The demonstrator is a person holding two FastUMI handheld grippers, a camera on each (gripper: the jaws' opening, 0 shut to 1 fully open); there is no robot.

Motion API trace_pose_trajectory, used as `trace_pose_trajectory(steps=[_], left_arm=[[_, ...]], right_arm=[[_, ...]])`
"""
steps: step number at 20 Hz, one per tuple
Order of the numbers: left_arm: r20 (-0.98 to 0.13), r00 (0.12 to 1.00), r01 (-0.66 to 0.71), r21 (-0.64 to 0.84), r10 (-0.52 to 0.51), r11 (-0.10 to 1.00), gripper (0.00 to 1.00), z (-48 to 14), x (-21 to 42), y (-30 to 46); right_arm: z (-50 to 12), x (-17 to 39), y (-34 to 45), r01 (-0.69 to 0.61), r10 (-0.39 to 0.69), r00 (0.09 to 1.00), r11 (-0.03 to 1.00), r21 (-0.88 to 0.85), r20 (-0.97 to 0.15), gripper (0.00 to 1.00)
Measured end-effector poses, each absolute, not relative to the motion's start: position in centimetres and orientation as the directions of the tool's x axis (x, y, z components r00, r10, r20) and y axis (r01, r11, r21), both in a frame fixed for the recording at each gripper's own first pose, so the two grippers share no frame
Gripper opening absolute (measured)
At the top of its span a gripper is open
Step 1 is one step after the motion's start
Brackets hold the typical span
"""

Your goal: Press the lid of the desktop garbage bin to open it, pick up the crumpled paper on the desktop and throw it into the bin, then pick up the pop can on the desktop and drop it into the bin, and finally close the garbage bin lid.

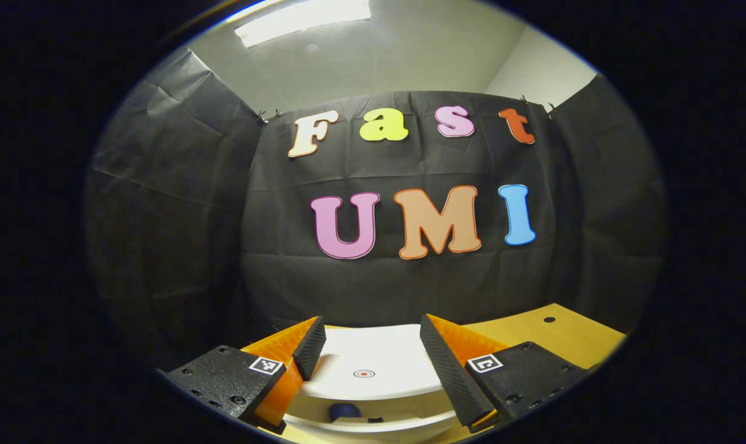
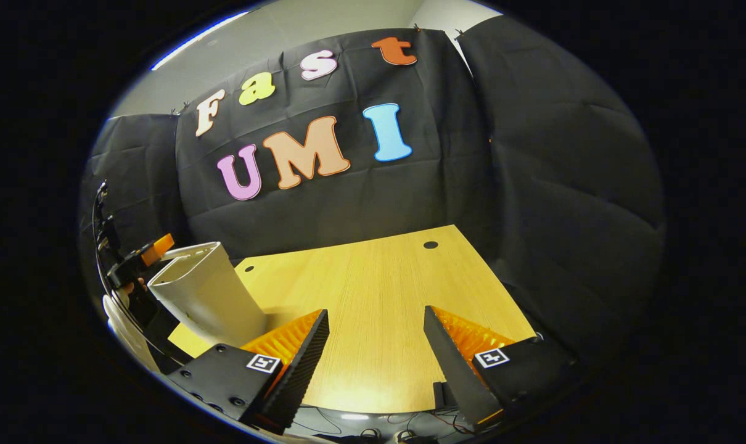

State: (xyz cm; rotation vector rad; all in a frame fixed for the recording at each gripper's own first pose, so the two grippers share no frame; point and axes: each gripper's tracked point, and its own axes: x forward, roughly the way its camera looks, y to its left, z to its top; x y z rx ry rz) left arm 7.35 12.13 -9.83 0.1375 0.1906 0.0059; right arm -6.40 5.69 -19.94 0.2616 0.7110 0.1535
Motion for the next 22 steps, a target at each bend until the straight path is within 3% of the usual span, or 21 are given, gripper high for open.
trace_pose_trajectory(steps=[5,6,7,8,16,22], left_arm=[[-0.238,0.97,-0.02,0.145,0.055,0.989,0.95,-13.5,5.9,12.8],[-0.191,0.98,-0.02,0.151,0.049,0.988,0.93,-12.4,6.1,12.6],[-0.2,0.978,-0.021,0.162,0.054,0.987,0.99,-12.8,6.1,12.6],[-0.186,0.981,-0.021,0.169,0.052,0.985,0.92,-13.0,6.2,12.7],[0.022,0.998,-0.069,0.18,0.066,0.981,0.94,-11.6,5.6,12.7],[-0.085,0.992,-0.076,0.161,0.091,0.984,0.95,-12.9,6.0,12.9]], right_arm=[[-20.5,-6.9,6.4,-0.067,0.249,0.728,0.953,0.295,-0.639,0.98],[-20.7,-6.9,6.5,-0.068,0.251,0.725,0.953,0.296,-0.642,0.98],[-20.9,-7.0,6.6,-0.068,0.251,0.721,0.953,0.296,-0.646,0.98],[-21.1,-7.1,6.6,-0.066,0.252,0.716,0.953,0.296,-0.651,0.98],[-23.0,-8.0,7.2,-0.055,0.269,0.67,0.947,0.315,-0.692,0.98],[-23.1,-7.8,8.3,-0.084,0.287,0.666,0.946,0.313,-0.689,0.98]])
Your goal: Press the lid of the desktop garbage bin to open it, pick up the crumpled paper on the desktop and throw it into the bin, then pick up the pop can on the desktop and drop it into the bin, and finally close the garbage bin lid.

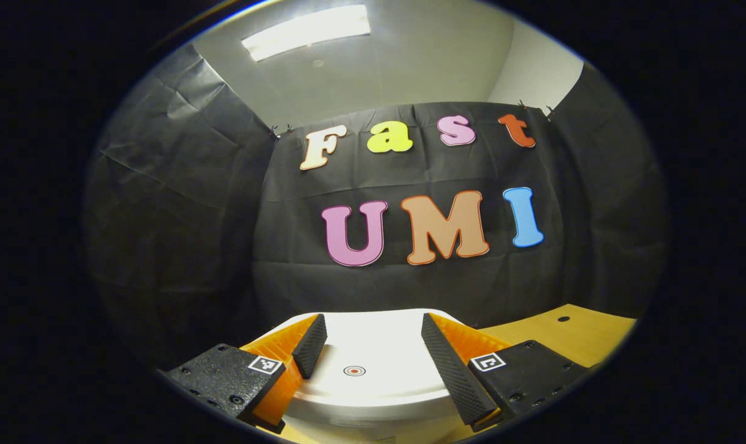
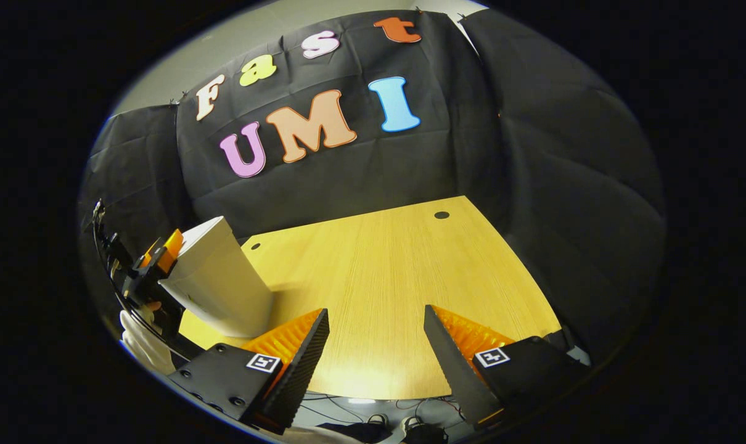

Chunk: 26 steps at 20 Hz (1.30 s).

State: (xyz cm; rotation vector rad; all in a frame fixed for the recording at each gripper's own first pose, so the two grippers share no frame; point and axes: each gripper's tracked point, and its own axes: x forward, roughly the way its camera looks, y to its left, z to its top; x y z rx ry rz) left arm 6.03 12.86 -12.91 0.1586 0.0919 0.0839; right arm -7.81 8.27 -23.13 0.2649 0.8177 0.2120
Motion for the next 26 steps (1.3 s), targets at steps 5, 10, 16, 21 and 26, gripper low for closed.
trace_pose_trajectory(steps=[5,10,16,21,26], left_arm=[[-0.181,0.978,-0.074,0.141,0.099,0.987,0.95,-13.9,6.0,12.9],[-0.108,0.989,-0.084,0.161,0.103,0.983,0.96,-12.9,6.0,12.8],[-0.121,0.984,-0.112,0.168,0.133,0.979,0.96,-13.1,4.9,12.5],[-0.075,0.991,-0.085,0.244,0.106,0.966,0.94,-11.6,3.5,11.1],[-0.088,0.993,-0.057,0.211,0.077,0.976,0.94,-11.6,2.5,10.2]], right_arm=[[-22.9,-7.8,8.8,-0.103,0.305,0.67,0.941,0.323,-0.677,0.98],[-22.9,-8.2,9.0,-0.105,0.318,0.671,0.935,0.338,-0.67,0.98],[-22.3,-9.4,8.5,-0.092,0.305,0.686,0.937,0.337,-0.661,0.98],[-22.3,-10.0,7.4,-0.057,0.281,0.686,0.94,0.336,-0.671,0.98],[-22.5,-10.0,7.8,-0.067,0.286,0.677,0.941,0.33,-0.678,0.98]])
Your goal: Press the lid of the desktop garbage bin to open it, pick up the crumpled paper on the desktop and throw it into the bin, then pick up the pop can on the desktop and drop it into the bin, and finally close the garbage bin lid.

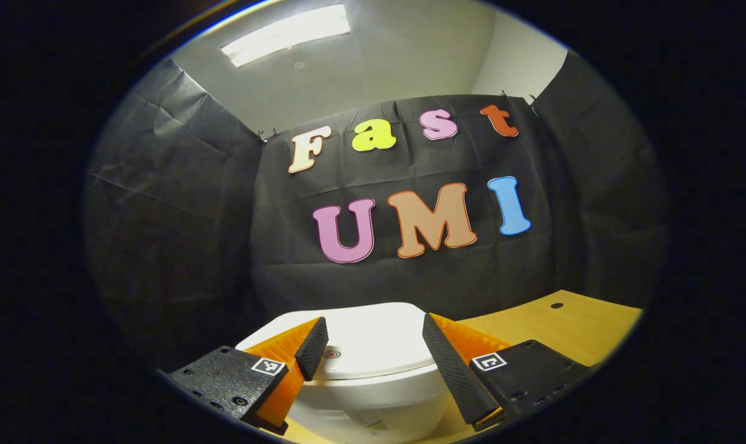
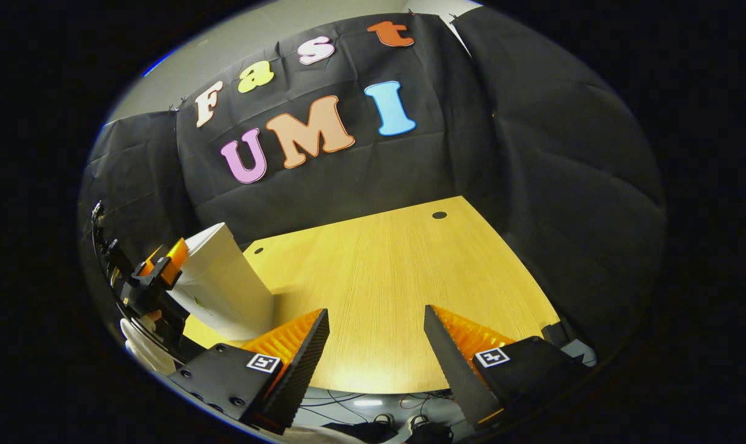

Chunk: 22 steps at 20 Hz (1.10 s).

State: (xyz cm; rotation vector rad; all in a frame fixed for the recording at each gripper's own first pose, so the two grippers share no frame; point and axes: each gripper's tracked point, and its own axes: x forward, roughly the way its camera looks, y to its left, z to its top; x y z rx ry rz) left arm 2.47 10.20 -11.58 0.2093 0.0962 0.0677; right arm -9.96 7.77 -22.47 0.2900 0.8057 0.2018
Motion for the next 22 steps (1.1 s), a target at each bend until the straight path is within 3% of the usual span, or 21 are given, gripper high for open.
trace_pose_trajectory(steps=[6,12,22], left_arm=[[-0.042,0.996,-0.063,0.207,0.073,0.976,0.95,-9.2,1.3,9.3],[-0.139,0.985,-0.082,0.149,0.103,0.985,0.94,-12.0,1.0,10.2],[-0.085,0.983,-0.147,0.179,0.164,0.973,0.94,-12.5,0.9,10.1]], right_arm=[[-22.5,-9.5,8.5,-0.093,0.302,0.672,0.94,0.328,-0.676,0.98],[-22.5,-9.5,8.6,-0.108,0.311,0.667,0.94,0.325,-0.677,0.98],[-23.3,-10.8,7.5,-0.082,0.292,0.644,0.945,0.315,-0.707,0.98]])
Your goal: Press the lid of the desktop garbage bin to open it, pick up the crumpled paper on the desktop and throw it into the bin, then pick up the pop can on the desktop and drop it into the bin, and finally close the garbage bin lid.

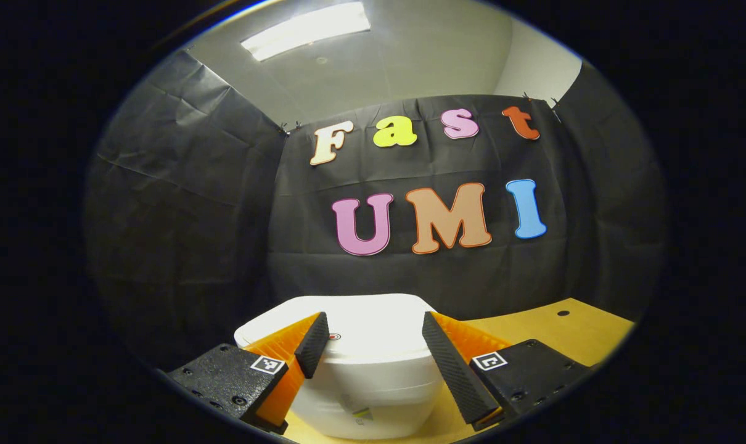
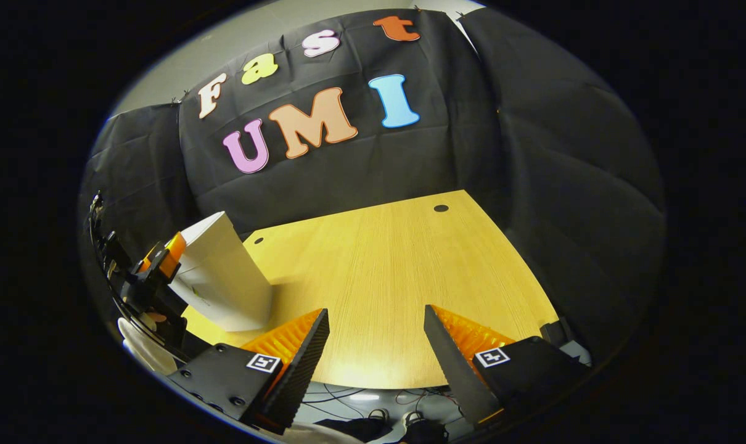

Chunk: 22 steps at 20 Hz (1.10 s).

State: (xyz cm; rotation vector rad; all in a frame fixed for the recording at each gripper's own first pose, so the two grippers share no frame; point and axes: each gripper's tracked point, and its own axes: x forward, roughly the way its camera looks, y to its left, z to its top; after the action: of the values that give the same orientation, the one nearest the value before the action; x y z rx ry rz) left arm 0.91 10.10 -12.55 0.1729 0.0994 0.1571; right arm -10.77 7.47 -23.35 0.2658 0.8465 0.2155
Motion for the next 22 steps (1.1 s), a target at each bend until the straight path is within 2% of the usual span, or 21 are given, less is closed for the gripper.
trace_pose_trajectory(steps=[9,10,12,14,16,18,22], left_arm=[[-0.119,0.981,-0.132,0.154,0.151,0.979,0.93,-11.9,1.0,9.6],[-0.125,0.981,-0.127,0.156,0.147,0.98,0.98,-11.7,1.1,9.5],[-0.153,0.976,-0.139,0.132,0.158,0.981,0.95,-11.6,0.8,9.6],[-0.078,0.985,-0.141,0.136,0.153,0.981,0.95,-8.5,0.3,8.7],[0.001,0.996,-0.09,0.188,0.092,0.978,0.94,-5.0,0.5,6.1],[0.014,1.0,-0.004,0.213,0.001,0.977,0.94,-3.9,0.6,2.1],[0.048,0.985,0.159,0.137,-0.166,0.978,0.93,-1.7,0.1,-6.2]], right_arm=[[-22.7,-9.1,8.0,-0.109,0.322,0.659,0.935,0.337,-0.68,0.98],[-22.5,-8.8,8.0,-0.11,0.324,0.665,0.934,0.341,-0.673,0.98],[-22.0,-8.1,8.2,-0.112,0.327,0.676,0.931,0.347,-0.661,0.98],[-21.4,-7.5,7.9,-0.109,0.315,0.695,0.935,0.338,-0.646,0.98],[-20.5,-6.6,7.8,-0.105,0.305,0.717,0.936,0.336,-0.627,0.98],[-19.3,-5.8,7.8,-0.104,0.305,0.741,0.933,0.346,-0.599,0.98],[-16.3,-3.6,7.9,-0.132,0.302,0.793,0.933,0.335,-0.529,0.98]])
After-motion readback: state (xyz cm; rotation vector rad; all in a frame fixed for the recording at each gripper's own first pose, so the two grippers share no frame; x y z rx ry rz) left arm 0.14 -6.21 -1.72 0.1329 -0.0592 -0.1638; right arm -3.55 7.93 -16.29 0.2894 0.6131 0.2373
